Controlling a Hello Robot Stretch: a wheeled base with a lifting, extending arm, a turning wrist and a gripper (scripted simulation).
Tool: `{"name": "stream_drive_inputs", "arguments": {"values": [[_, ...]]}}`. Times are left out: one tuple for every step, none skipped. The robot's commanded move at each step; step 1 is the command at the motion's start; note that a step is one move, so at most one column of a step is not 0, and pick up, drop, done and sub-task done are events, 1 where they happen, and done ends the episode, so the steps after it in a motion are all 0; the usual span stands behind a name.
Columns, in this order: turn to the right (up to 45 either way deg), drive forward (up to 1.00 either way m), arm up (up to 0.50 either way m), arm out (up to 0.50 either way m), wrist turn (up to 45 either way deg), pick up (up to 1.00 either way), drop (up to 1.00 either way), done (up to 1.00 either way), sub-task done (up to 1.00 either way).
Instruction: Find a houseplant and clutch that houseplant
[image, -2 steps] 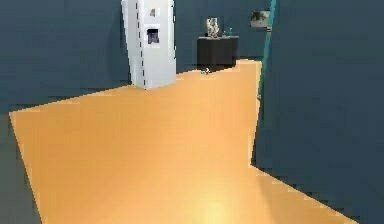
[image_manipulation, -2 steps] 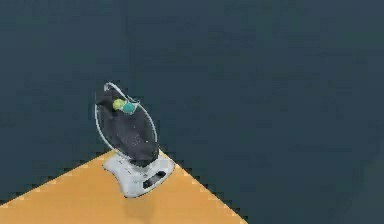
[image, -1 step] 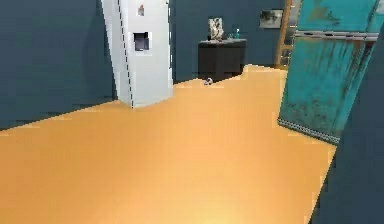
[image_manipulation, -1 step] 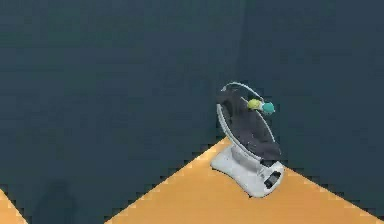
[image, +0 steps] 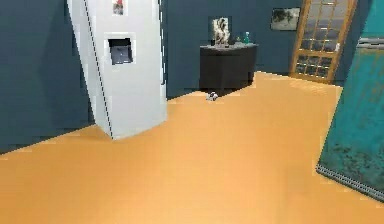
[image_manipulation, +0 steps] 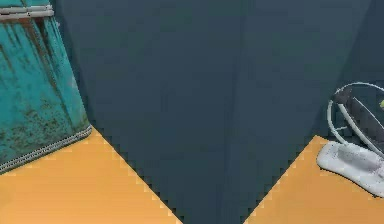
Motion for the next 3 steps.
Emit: {"name": "stream_drive_inputs", "arguments": {"values": [[18.0, 0.0, 0.0, 0.0, 0.0, 0.0, 0.0, 0.0, 0.0], [0.0, 1.0, 0.0, 0.0, 0.0, 0.0, 0.0, 0.0, 0.0], [0.0, 1.0, 0.0, 0.0, 0.0, 0.0, 0.0, 0.0, 0.0]]}}
